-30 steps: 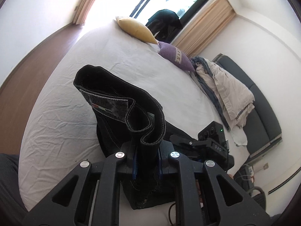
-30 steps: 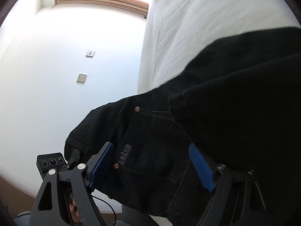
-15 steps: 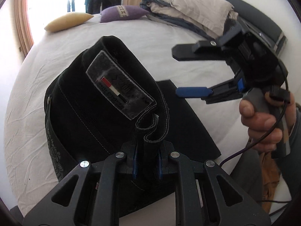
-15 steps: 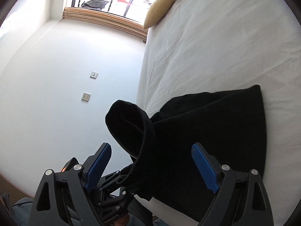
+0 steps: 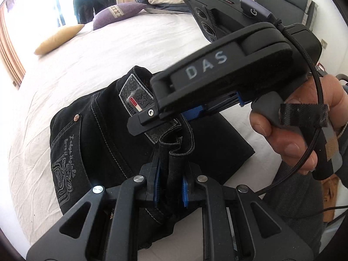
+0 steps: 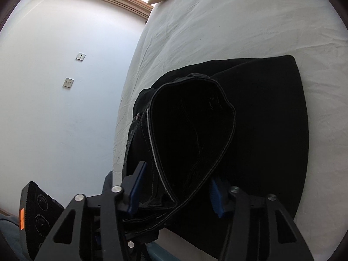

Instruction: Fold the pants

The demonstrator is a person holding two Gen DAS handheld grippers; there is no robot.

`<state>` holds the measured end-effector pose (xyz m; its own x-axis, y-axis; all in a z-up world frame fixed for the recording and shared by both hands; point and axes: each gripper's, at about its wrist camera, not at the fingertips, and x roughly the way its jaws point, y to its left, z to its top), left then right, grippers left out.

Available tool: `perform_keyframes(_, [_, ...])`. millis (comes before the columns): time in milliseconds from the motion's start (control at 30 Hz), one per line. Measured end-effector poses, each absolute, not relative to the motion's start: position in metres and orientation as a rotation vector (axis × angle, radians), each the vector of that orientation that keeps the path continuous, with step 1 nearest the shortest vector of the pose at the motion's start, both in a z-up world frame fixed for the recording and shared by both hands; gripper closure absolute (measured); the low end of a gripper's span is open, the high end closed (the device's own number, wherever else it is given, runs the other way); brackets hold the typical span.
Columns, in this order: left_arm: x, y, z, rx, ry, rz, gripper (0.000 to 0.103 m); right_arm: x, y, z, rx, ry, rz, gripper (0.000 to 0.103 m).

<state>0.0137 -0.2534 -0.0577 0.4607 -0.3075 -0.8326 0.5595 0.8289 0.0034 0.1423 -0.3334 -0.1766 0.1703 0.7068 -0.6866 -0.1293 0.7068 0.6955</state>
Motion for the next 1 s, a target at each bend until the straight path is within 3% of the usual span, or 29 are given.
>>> perform_keyframes(200, [0.012, -0.253, -0.055, 0.280, 0.947, -0.546, 0.089, 0.131, -0.344, -0.169, 0.508, 1.232, 0.622, 0.084])
perform_keyframes(567, [0.019, -0.266, -0.053, 0.284, 0.915, -0.592, 0.089, 0.136, -0.368, -0.152, 0.520, 1.171, 0.628, 0.086])
perform_keyframes(1000, [0.021, -0.295, -0.104, 0.326, 0.988, -0.642, 0.089, 0.131, -0.397, -0.210, 0.642, 1.200, 0.545, 0.086])
